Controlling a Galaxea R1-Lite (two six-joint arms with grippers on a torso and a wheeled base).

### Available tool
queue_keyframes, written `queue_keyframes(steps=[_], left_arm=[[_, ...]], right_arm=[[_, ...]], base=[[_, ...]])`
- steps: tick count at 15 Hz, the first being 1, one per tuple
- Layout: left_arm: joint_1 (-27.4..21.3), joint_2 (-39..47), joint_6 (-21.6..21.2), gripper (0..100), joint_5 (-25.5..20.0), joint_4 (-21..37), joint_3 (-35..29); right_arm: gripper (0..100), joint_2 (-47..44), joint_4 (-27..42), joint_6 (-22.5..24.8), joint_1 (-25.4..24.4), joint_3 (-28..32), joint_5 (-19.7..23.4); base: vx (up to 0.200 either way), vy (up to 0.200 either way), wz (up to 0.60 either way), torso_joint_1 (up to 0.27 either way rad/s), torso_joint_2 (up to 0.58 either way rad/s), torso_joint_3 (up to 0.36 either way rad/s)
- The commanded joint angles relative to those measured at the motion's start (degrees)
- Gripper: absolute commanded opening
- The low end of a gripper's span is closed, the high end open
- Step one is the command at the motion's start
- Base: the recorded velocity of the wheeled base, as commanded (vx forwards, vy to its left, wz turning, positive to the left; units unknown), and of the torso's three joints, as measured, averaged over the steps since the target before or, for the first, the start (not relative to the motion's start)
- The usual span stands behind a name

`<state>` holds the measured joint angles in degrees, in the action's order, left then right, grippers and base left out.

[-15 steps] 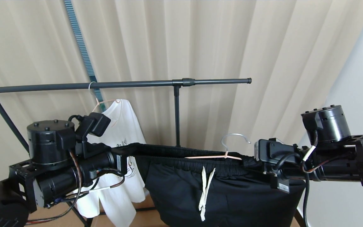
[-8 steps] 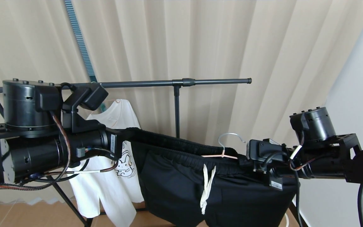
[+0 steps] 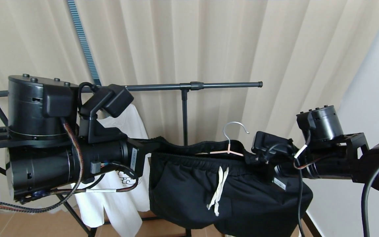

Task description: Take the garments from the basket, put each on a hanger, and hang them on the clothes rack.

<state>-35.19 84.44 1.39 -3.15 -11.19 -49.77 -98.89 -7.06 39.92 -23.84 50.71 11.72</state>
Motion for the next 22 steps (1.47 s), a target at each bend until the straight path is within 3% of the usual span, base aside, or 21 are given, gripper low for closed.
queue_keyframes(steps=[1, 6, 17, 22], left_arm=[[-1.46, 1.69, 0.02, 0, -0.02, 0.03, 0.20], [-3.57, 2.74, 0.10, 0, -0.11, -0.06, 1.35], [-10.25, 7.75, 2.04, 0, -0.11, -0.50, 1.61], [-10.42, 11.44, 4.15, 0, -0.11, -2.43, 0.29]], right_arm=[[0, 0.72, -0.15, -3.19, -0.50, 1.32, 0.41], [0, 1.95, -0.41, -5.56, -1.47, 1.58, 3.23], [0, 1.95, -10.78, -13.56, -3.14, -0.97, 9.64], [0, 3.18, -15.27, -13.56, -3.14, -3.60, 12.98]], base=[[0.000, 0.000, 0.00, 0.000, 0.00, 0.000], [0.000, 0.000, 0.00, 0.000, 0.00, 0.000], [0.000, 0.000, 0.00, 0.000, 0.00, 0.000], [0.000, 0.000, 0.00, 0.000, 0.00, 0.000]])
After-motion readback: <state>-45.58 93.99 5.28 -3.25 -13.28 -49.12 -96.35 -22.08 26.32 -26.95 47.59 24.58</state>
